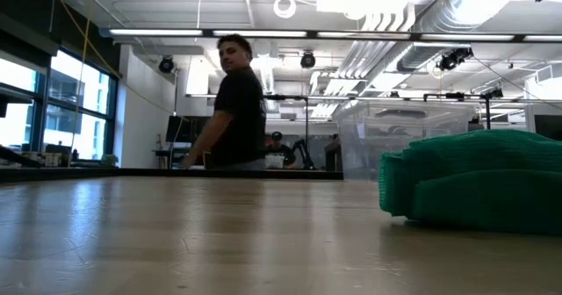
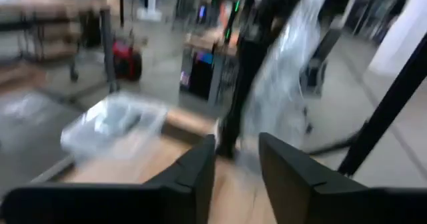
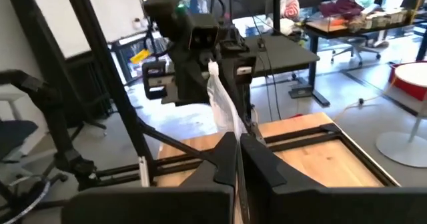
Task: Roll bandage
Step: Open the transparent zip bag
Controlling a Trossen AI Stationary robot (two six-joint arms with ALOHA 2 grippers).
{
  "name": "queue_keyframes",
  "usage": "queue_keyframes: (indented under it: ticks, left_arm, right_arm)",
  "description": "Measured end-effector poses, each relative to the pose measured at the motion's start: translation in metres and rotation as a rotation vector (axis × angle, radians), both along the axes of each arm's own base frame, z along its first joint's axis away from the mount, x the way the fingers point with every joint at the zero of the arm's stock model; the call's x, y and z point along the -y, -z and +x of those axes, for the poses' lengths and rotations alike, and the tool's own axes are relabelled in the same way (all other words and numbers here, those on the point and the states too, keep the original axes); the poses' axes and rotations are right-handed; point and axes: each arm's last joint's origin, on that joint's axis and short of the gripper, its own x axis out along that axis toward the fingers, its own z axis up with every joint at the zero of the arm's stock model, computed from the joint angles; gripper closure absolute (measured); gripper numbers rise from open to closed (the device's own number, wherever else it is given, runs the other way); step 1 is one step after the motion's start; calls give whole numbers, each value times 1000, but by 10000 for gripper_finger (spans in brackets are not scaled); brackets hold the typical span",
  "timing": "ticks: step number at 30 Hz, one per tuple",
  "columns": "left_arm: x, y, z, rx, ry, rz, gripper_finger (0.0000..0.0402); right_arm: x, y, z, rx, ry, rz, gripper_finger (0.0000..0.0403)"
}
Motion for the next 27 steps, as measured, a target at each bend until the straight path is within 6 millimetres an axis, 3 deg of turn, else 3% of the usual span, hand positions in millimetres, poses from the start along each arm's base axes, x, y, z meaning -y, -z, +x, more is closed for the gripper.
queue_keyframes:
  ticks: [4, 13, 22, 27]
  left_arm:
    - [-2, -16, 3, 103, 7, 82, 248]
    - [-1, -23, 29, 203, 68, 290, 193]
    - [-6, -19, 53, 282, 55, 272, 197]
    - [-9, -17, 59, 298, 111, 284, 249]
  right_arm:
    - [2, -2, -1, 6, -19, 9, 403]
    - [3, -1, 1, 1, -18, 13, 403]
    - [2, -1, 2, 6, -18, 21, 403]
    - [2, -1, 2, 5, -18, 20, 403]
